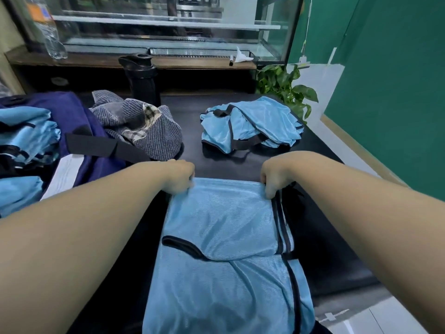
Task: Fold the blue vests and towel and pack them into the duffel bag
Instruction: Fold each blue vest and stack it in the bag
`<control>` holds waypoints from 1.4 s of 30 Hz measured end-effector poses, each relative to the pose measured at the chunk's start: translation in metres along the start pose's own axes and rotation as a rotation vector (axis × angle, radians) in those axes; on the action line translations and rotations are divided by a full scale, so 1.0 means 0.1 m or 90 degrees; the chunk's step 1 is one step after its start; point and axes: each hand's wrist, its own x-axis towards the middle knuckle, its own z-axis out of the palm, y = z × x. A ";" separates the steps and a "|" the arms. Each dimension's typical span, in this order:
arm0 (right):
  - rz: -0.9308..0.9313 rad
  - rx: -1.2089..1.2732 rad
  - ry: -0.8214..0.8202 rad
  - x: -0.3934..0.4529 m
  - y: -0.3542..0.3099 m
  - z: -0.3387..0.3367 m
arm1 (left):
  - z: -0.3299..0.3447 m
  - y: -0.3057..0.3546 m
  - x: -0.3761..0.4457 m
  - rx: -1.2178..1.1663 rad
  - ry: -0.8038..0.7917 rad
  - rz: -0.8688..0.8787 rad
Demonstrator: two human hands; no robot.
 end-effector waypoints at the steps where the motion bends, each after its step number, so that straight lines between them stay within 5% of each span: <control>1: -0.004 -0.002 0.007 -0.02 0.00 -0.01 | -0.01 -0.01 0.00 -0.032 0.011 0.004; 12: -0.037 0.080 0.034 -0.08 0.04 0.04 | -0.11 -0.07 -0.13 0.027 0.012 -0.002; 15: -0.038 0.140 0.133 -0.07 0.08 0.05 | -0.15 -0.10 -0.16 0.003 0.119 -0.055; 21: -0.041 0.144 0.522 -0.21 0.10 0.06 | -0.24 -0.13 -0.40 -0.178 0.529 -0.111; 25: -0.066 0.113 0.614 -0.42 0.10 0.21 | -0.14 -0.14 -0.70 -0.244 0.619 -0.041; 32: -0.217 0.052 0.681 -0.86 0.17 0.77 | 0.42 0.00 -1.44 -0.238 0.578 0.150; 42: -0.255 0.023 0.525 -1.13 0.16 1.54 | 1.07 0.17 -1.77 -0.136 0.372 0.326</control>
